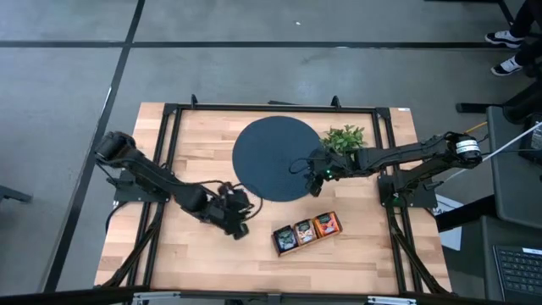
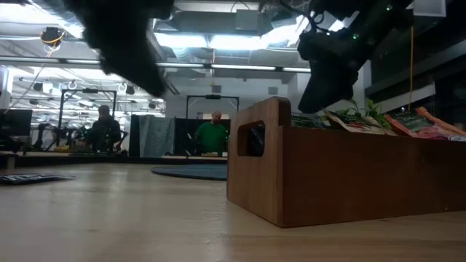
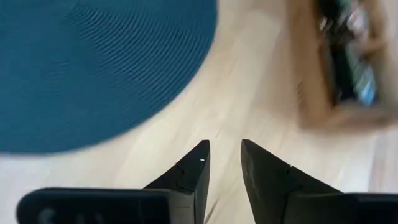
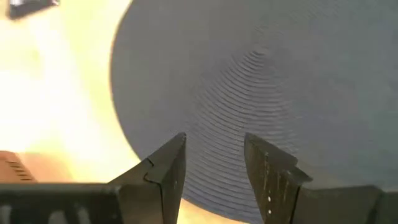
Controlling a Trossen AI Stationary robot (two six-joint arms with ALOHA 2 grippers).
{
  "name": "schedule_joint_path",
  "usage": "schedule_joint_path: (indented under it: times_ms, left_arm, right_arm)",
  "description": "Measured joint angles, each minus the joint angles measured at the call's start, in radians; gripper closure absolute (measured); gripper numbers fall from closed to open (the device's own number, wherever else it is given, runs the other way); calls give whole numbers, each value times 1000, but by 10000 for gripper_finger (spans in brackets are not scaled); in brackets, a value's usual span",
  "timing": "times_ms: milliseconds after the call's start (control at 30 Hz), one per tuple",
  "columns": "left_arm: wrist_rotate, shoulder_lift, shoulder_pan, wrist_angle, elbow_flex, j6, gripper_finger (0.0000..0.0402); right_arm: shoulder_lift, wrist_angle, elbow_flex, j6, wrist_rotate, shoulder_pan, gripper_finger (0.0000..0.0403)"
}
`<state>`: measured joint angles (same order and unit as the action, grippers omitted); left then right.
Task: Pick & Place Tea
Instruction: Put the purple tea bag into the left section of the wooden organizer
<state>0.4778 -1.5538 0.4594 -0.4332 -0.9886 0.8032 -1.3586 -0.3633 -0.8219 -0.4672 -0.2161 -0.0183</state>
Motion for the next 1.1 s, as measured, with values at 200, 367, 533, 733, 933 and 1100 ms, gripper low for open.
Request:
schedule_joint_path:
  times_ms: [200,367,533,733,933,1100]
  left_arm:
    - [-12,57,51,-366,0,153,328]
    - [-102,57,79,-474,72,285,341]
    - [-208,57,89,-458,182,389,349]
    - [-325,57,89,-399,252,458,363]
    - [-387,64,89,-175,331,459,388]
    - [-382,65,72,-89,356,474,399]
  right_arm:
    - [0,74,0,-1,0,-54,241]
    - [-28,204,0,8,0,-105,241]
    - [-87,344,0,99,70,-144,240]
    - [-155,430,0,132,130,-157,241]
    - [-226,501,0,133,132,-157,241]
    - [-296,648,0,133,275,-137,241]
